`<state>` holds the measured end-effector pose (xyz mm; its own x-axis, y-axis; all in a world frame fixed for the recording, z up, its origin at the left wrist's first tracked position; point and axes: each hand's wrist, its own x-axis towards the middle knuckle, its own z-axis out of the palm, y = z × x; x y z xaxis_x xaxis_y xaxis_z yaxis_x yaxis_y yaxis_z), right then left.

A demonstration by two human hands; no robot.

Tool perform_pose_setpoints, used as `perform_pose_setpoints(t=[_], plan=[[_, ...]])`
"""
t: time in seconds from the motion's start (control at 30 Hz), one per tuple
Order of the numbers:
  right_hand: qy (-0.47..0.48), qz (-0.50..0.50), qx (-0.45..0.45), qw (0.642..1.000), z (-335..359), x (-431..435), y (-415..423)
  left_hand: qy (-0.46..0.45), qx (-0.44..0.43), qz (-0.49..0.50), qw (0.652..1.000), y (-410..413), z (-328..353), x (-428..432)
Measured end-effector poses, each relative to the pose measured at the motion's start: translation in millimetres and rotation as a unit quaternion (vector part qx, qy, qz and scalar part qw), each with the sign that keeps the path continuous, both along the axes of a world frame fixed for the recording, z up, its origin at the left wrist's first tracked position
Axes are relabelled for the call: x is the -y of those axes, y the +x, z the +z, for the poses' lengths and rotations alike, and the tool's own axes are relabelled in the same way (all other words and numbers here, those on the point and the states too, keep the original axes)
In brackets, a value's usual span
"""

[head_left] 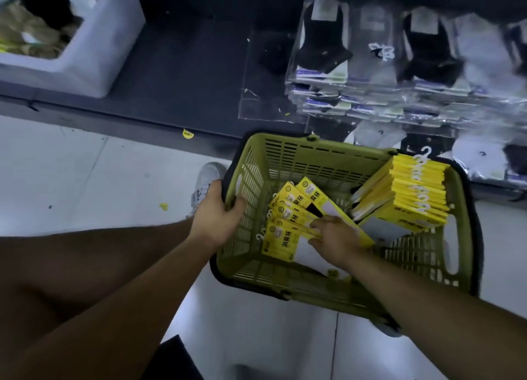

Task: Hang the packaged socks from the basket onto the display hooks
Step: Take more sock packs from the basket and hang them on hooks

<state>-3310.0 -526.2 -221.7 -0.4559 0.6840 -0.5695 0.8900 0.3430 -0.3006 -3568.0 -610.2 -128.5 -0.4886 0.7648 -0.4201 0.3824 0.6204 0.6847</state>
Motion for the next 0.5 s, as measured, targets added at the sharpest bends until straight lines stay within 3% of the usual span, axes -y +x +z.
perform_pose_setpoints(t=[0.5], plan=[[0.023,0.032,-0.009,0.999,-23.6,12.4,-0.1,0.015,0.033,0.005,0.999,0.8,2.7,-0.7]])
